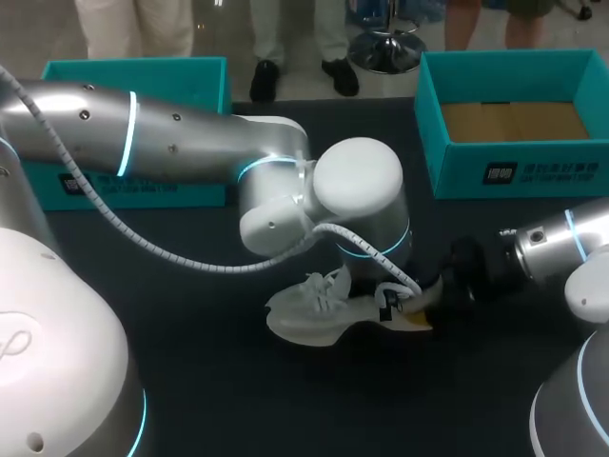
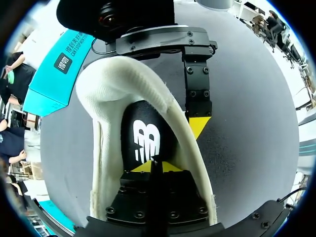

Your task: Take the shoe out of the shoebox, open the shoe tongue, remove and reinsert the insole, then place the shoe into the shoebox

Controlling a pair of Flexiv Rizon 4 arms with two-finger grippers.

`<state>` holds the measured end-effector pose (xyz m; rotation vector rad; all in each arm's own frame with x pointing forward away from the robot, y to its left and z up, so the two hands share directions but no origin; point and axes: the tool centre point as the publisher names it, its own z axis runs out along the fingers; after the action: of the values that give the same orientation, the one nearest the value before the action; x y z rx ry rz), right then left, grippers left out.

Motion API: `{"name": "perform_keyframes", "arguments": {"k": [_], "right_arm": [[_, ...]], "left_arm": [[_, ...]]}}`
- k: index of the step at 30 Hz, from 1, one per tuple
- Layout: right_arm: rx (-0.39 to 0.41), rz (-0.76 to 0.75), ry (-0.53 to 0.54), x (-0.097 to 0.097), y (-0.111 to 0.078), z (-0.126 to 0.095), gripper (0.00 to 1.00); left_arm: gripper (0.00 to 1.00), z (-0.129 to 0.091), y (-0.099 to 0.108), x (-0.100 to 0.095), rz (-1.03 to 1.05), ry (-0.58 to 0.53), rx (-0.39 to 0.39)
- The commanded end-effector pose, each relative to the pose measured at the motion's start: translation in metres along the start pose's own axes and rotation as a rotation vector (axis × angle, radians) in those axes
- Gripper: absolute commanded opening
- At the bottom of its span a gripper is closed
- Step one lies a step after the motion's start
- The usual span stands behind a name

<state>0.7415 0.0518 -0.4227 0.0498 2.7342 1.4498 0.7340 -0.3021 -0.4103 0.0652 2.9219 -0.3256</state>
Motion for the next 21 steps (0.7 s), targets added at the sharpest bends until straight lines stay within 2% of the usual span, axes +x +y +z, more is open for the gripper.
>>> {"name": "perform_keyframes", "arguments": {"k": [1, 21], "right_arm": [[0.004, -0.001, 0.0, 0.004, 0.003, 0.001, 0.0], [0.004, -0.001, 0.0, 0.004, 0.003, 0.001, 0.0]], "left_arm": [[0.0, 0.008, 0.002, -0.01, -0.005, 0.009, 0.007], [0.0, -0.018, 0.004, -0.01, -0.046, 0.101, 0.077]]}}
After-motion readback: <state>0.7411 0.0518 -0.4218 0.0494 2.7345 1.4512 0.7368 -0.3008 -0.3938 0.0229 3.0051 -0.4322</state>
